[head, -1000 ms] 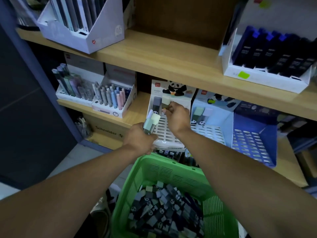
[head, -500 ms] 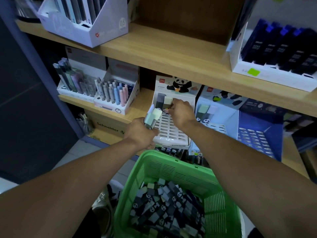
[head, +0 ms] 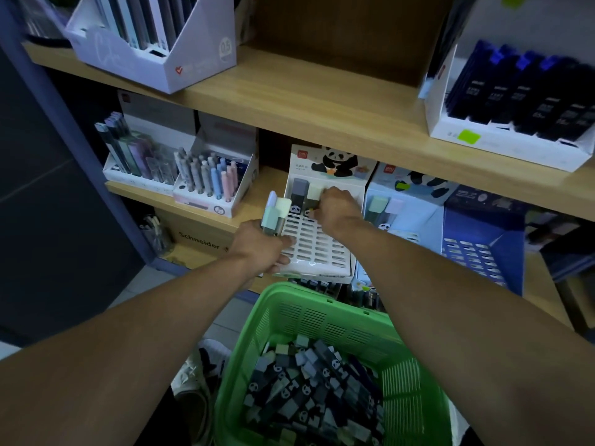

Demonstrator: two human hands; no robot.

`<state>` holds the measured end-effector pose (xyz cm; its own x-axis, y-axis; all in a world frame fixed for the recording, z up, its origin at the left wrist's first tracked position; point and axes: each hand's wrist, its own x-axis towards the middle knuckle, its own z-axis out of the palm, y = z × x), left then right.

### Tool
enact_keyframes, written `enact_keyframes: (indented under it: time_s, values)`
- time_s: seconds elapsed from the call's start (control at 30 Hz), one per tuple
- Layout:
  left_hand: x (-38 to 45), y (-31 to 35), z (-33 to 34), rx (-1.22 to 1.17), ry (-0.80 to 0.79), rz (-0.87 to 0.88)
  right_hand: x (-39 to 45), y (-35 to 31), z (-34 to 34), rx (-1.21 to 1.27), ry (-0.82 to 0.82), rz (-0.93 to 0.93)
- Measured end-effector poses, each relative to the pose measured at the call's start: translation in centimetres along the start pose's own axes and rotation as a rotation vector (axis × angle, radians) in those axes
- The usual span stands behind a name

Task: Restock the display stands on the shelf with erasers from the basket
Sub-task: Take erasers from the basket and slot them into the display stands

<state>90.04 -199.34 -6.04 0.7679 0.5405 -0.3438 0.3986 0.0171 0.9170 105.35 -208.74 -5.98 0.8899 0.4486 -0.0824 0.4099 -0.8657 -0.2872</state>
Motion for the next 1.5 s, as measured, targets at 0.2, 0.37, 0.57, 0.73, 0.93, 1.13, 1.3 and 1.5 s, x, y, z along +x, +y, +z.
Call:
enact_keyframes:
  time_s: [0.2, 0.37, 0.57, 0.73, 0.93, 1.13, 1.3, 1.5]
  values:
    - [-0.2, 1.1, -0.2, -0.118, 0.144, 0.104, -1.2, 0.6, -0.3, 0.068, 0.020, 0.023]
    - [-2.1, 2.2, -0.5, -0.163, -0.104, 0.029, -5.6, 1.2, -3.2, 0.400, -0.032, -0.088]
    - [-5.3, 3.1, 0.4, -0.115, -0.374, 0.034, -12.6, 2.8, -4.5, 0.932, -0.377, -0.005]
    - [-5.8, 2.4, 1.2, -0.029, -0.447, 0.018, -13.3, 4.6, -4.6, 1.097, -0.461, 0.051]
    - [-5.6, 1.5, 2.4, -0.039, -0.454, -0.005, -12.8, 4.7, -4.0, 1.190, -0.342, 0.118]
    - [-3.6, 0.9, 1.8, -0.052, -0.051, 0.070, -10.3, 5.9, -4.7, 0.685, 0.195, -0.022]
    - [-2.1, 0.5, 0.5, 0.003, 0.008, 0.075, -8.5, 4.6, -4.3, 0.440, 0.248, -0.179]
    - [-0.9, 0.3, 0.4, -0.037, 0.043, 0.064, -5.7, 3.2, -3.5, 0.245, 0.204, -0.211]
